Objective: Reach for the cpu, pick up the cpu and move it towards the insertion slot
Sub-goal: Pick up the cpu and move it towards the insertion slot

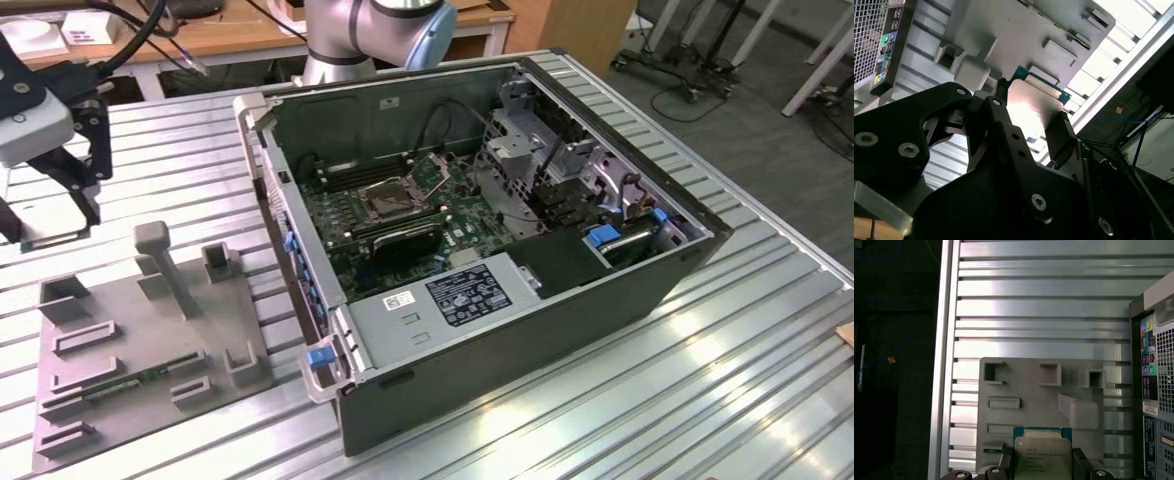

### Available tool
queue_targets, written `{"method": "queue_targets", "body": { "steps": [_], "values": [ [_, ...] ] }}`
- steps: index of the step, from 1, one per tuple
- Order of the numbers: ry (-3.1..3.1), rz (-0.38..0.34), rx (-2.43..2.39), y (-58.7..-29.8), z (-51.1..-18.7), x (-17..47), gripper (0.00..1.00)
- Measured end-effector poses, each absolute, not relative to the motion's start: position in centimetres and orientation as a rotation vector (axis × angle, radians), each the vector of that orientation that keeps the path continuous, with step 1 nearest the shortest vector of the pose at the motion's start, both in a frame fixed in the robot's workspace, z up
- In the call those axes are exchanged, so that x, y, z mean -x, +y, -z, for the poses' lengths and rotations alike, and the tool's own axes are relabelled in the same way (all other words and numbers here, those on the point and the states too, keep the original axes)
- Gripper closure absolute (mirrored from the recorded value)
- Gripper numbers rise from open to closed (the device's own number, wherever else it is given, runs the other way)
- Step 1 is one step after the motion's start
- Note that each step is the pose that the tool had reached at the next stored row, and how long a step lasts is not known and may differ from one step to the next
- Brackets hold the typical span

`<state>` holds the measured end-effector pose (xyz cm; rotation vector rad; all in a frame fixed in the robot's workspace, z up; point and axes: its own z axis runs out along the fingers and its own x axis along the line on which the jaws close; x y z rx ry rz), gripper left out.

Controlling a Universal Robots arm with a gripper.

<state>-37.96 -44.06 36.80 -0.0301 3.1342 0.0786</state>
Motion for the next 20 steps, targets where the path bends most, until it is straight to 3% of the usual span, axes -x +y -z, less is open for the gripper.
{"method": "queue_targets", "body": {
  "steps": [20],
  "values": [
    [3.134,-0.079,0.030,-44.1,-36.8,35.7,0.46]
  ]
}}
